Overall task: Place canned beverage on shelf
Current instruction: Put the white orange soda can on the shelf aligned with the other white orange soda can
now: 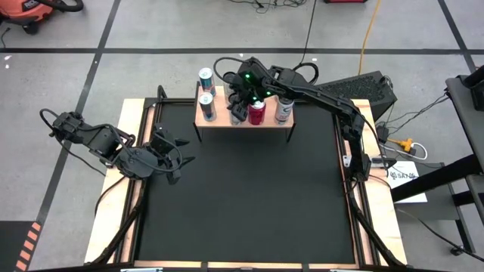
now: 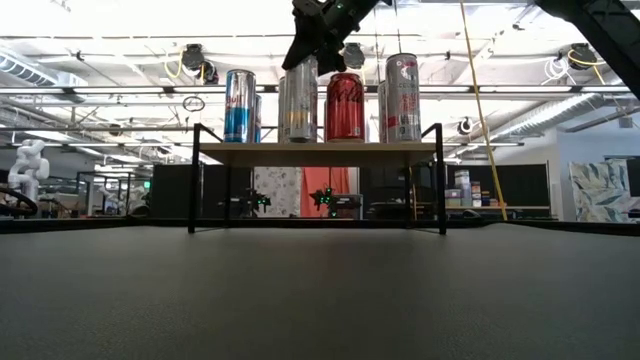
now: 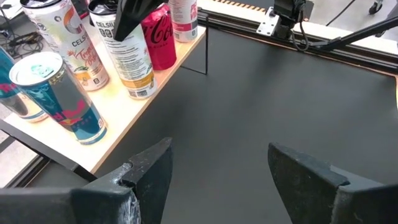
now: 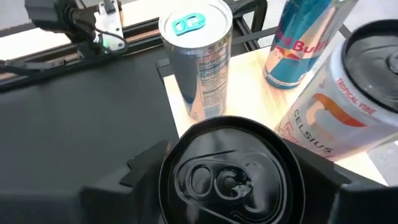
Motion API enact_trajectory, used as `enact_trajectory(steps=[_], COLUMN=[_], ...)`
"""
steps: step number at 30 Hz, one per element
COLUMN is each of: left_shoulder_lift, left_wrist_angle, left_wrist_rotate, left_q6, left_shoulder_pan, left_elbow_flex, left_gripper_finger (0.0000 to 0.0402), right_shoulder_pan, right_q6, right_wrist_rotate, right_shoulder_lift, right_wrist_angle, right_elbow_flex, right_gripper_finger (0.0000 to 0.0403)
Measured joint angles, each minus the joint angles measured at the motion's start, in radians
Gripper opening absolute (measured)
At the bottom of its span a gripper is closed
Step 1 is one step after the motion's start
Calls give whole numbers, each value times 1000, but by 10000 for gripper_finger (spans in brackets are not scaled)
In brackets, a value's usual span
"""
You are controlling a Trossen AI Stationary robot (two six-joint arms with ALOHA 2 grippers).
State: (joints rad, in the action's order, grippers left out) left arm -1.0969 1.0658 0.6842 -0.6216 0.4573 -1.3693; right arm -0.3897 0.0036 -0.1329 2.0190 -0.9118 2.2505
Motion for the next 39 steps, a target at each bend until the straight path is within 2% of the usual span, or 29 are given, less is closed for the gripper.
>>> enact_trajectory(steps=[5, 9, 19, 32, 39], left_shoulder_lift=[0, 0, 0, 0, 0], left_wrist_angle=[2, 2, 2, 21, 21], left_wrist_rotate=[0, 0, -30, -37, -37], left_q6=[0, 0, 0, -1, -2], left_shoulder_pan=[0, 0, 0, 0, 0], left_elbow_flex=[0, 0, 0, 0, 0], left_gripper_finger=[262, 262, 262, 262, 262], right_shoulder_pan=[3, 12, 11, 11, 10], right_q6=[63, 92, 68, 10, 6], right_wrist_rotate=[0, 1, 10, 109, 107], right_shoulder_lift=[0, 0, 27, 34, 34], right_wrist_angle=[36, 82, 107, 97, 92], right_elbow_flex=[-2, -2, -2, 0, 0], right_gripper_finger=[230, 250, 235, 239, 259])
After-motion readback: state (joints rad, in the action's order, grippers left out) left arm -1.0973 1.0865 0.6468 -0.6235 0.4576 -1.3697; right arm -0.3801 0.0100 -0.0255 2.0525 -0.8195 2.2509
